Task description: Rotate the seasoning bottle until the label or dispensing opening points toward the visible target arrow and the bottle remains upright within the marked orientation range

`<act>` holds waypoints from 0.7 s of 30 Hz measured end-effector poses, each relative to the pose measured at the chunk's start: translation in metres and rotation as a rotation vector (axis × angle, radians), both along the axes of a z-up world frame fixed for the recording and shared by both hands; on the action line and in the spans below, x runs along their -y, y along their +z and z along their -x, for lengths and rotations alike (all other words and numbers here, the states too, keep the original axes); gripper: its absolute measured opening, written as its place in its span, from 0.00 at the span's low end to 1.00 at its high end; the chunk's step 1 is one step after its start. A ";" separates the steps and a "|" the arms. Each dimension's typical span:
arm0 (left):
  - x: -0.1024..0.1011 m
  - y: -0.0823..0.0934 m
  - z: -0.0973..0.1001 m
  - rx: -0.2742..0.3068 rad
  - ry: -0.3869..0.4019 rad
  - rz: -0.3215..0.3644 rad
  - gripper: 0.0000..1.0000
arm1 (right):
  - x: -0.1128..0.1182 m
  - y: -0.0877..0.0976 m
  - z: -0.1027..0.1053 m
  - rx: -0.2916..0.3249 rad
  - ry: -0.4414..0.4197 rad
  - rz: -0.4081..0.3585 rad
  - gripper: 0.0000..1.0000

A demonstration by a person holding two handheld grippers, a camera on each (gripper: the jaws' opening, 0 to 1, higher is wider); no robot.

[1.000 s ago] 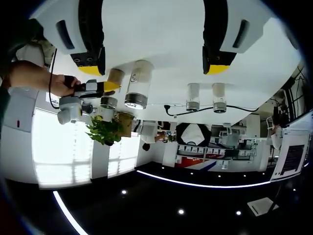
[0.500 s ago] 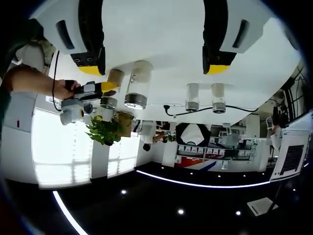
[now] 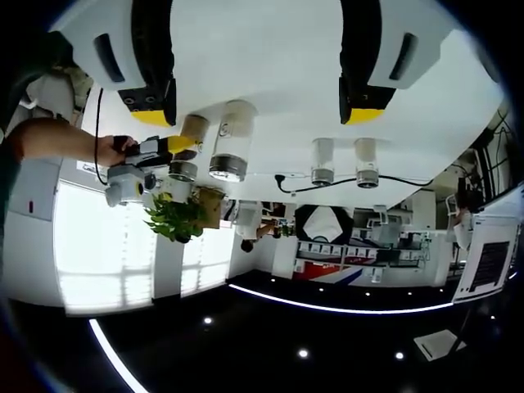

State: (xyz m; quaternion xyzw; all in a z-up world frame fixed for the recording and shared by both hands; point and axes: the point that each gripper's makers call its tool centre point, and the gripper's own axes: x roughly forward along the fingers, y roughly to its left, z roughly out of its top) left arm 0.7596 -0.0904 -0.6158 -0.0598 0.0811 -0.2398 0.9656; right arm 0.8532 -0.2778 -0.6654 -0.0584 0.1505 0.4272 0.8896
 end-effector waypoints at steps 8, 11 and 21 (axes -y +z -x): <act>0.000 0.001 -0.001 0.001 -0.004 -0.001 0.86 | -0.001 0.000 0.001 -0.002 0.047 0.000 0.39; 0.002 0.001 -0.001 0.000 -0.009 -0.002 0.86 | -0.001 0.000 0.002 -0.002 0.060 -0.002 0.39; 0.005 0.001 0.000 -0.002 -0.017 -0.003 0.86 | -0.001 0.000 0.002 0.001 0.059 -0.002 0.39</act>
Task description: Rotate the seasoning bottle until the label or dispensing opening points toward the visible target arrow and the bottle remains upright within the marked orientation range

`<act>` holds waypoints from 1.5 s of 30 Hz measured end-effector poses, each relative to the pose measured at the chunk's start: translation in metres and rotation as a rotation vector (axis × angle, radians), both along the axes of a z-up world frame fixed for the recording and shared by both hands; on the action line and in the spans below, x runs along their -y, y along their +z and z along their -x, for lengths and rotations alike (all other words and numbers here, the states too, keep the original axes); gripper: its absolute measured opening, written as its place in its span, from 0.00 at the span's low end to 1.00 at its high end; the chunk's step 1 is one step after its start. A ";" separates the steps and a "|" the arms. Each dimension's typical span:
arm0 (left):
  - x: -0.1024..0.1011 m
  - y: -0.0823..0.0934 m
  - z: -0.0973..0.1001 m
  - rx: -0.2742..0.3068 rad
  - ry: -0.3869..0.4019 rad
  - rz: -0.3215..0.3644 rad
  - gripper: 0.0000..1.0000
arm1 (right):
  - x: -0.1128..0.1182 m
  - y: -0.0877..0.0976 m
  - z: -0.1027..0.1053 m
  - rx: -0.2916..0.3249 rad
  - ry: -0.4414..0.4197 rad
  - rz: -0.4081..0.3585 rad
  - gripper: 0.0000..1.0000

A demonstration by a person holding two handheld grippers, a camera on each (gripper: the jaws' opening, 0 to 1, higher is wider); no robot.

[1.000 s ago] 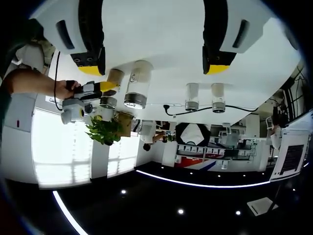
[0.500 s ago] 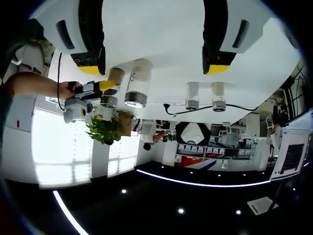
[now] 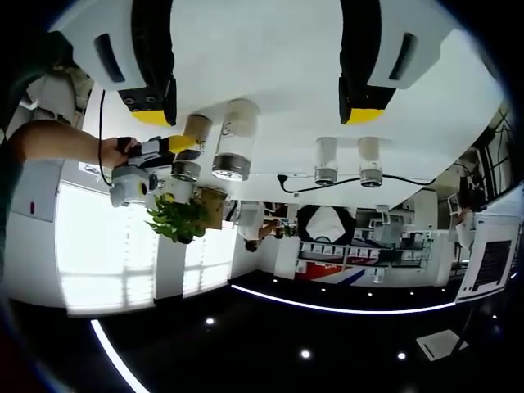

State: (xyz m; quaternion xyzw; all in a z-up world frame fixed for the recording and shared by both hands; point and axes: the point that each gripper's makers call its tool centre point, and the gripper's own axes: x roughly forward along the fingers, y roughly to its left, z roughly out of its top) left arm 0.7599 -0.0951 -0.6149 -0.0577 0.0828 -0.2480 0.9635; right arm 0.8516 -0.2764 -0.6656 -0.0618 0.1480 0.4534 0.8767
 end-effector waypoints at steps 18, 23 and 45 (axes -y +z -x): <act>0.002 -0.004 0.001 -0.010 -0.002 0.002 0.86 | -0.002 0.004 0.006 -0.066 -0.109 -0.076 0.52; 0.002 -0.004 0.002 -0.011 -0.005 0.001 0.86 | -0.002 0.007 0.007 -0.035 -0.209 -0.077 0.55; 0.001 -0.004 0.000 -0.014 -0.007 0.008 0.86 | 0.014 0.003 -0.009 -0.017 -0.618 -0.025 0.58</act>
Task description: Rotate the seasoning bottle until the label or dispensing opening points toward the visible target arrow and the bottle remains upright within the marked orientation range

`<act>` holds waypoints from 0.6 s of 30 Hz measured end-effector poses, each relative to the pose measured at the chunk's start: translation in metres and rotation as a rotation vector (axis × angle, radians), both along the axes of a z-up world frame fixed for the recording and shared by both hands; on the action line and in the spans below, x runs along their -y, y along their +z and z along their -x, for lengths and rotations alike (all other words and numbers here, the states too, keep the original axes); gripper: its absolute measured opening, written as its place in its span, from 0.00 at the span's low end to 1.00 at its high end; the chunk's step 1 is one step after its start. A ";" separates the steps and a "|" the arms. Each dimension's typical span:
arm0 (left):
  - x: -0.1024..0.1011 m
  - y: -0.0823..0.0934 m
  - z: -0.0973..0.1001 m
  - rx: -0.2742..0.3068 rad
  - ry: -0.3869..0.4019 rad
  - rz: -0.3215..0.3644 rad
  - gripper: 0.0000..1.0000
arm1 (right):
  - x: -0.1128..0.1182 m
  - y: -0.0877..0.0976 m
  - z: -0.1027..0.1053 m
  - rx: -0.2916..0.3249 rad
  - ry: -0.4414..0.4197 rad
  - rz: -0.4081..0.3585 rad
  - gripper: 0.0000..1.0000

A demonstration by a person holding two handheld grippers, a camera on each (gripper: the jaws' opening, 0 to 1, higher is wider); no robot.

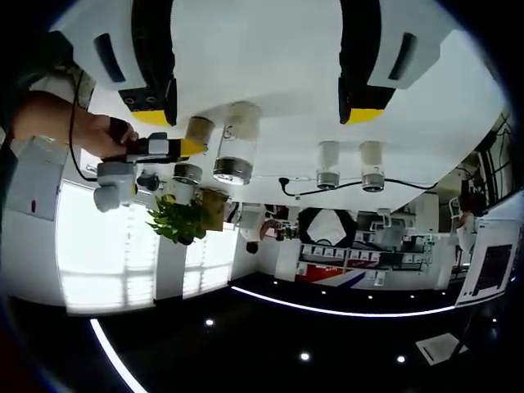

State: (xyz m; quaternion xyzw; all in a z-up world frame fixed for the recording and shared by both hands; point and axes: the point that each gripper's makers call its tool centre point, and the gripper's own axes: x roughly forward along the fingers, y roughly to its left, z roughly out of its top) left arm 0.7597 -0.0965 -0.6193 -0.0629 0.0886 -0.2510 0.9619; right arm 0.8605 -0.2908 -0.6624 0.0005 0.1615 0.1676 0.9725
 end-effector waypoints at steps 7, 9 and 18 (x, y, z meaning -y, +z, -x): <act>0.000 0.000 0.000 -0.001 -0.001 0.001 0.86 | 0.001 0.001 -0.007 -0.004 -0.041 -0.001 0.54; 0.001 0.000 0.000 -0.001 -0.002 0.001 0.86 | -0.001 0.002 -0.008 0.008 -0.040 0.001 0.50; 0.000 0.001 0.000 0.002 0.001 -0.001 0.85 | -0.003 -0.004 -0.008 -0.016 -0.072 -0.005 0.42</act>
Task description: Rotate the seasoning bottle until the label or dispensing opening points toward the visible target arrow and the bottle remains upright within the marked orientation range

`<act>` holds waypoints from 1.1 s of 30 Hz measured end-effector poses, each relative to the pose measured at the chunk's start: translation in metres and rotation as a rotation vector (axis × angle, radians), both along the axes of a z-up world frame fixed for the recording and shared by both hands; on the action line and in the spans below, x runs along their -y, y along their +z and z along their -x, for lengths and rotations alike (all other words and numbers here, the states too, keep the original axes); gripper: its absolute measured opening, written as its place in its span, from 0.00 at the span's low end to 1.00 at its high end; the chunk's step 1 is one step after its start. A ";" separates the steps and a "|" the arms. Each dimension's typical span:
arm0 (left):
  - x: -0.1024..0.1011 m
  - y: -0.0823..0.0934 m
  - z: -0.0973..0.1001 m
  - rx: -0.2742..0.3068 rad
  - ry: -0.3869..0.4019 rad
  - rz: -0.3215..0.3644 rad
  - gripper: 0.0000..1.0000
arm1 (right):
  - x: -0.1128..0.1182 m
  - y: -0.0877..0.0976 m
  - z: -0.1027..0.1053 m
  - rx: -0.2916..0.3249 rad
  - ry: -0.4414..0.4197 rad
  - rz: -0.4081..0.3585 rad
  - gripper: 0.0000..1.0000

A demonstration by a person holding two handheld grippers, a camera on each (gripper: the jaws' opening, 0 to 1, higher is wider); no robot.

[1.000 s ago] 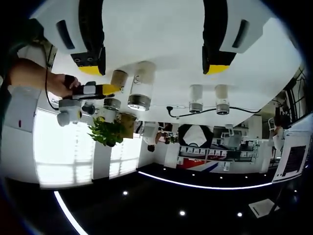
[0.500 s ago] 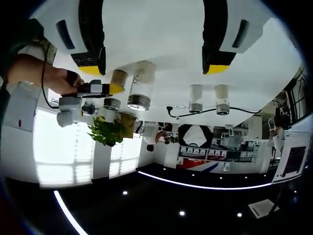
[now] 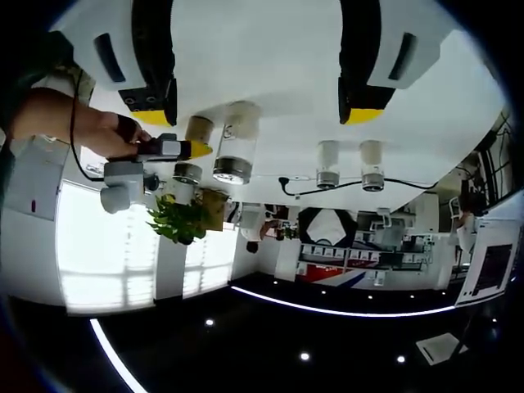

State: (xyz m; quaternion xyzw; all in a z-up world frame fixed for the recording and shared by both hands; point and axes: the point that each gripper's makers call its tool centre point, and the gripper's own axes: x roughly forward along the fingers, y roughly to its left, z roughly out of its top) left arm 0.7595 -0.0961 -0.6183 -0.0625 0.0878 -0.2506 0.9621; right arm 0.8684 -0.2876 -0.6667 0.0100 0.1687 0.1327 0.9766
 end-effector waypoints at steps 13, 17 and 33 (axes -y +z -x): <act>0.001 -0.001 0.000 -0.002 -0.001 -0.003 0.86 | 0.001 0.000 0.000 0.013 0.006 0.020 0.41; 0.000 -0.001 0.000 -0.003 0.000 -0.003 0.86 | 0.001 0.000 0.000 0.015 0.009 0.025 0.41; 0.001 -0.002 0.001 -0.004 -0.002 -0.005 0.85 | 0.001 -0.001 0.000 0.014 0.043 0.036 0.40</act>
